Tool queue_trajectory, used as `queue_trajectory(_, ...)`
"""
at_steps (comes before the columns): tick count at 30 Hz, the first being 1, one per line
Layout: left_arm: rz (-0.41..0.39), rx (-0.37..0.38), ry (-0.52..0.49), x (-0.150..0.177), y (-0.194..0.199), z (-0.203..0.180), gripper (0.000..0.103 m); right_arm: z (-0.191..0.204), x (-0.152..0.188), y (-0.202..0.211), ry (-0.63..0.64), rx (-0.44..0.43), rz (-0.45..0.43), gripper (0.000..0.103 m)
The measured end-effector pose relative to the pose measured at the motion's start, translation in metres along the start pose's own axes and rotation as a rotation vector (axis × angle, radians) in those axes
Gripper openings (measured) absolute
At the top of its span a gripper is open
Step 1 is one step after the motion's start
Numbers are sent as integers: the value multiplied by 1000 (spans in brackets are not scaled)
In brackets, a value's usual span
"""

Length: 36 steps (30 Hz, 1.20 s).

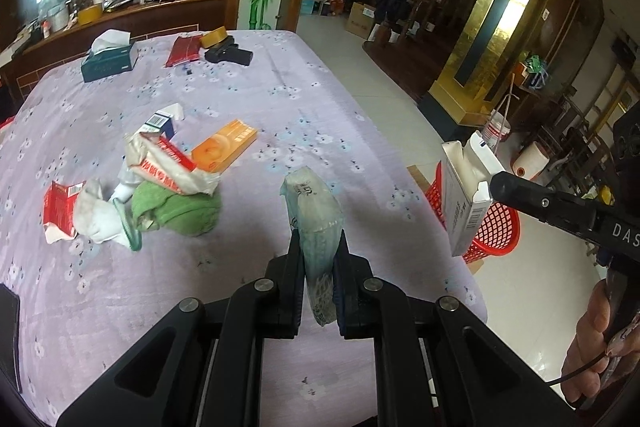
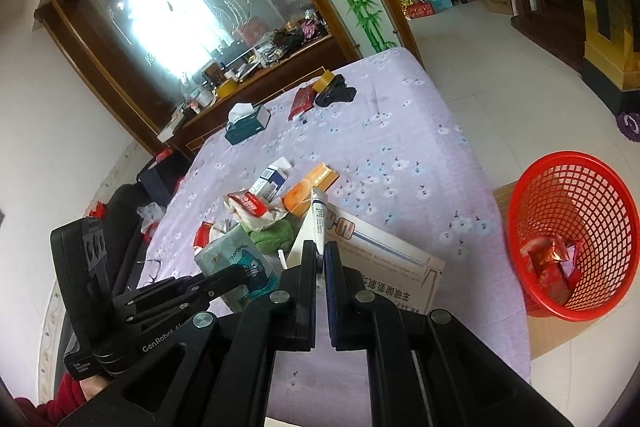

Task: Collect trash
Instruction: 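Carry both items to the red wastebasket and open both tools over it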

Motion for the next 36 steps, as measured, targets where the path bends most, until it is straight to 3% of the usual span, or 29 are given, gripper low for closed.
queue_trajectory(25,0,-3,-11,-7,-3,-18,12,-23,-14,25,-9,-32,-14,5)
queue_trajectory(36,-3,34,-71,-34,-17,-63,12,-51,-30,50,-65,-5,-72,5)
Point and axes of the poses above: each gripper's, at about its wrist camera, not at the fingertips, and y roughly against the way its jaws point, z to its left, x to its underside, the point moved 10 cm from there along -y, roughly the way its jaws point, and after that the axes turned 6 degrees about -y, right-handed, at the moved point
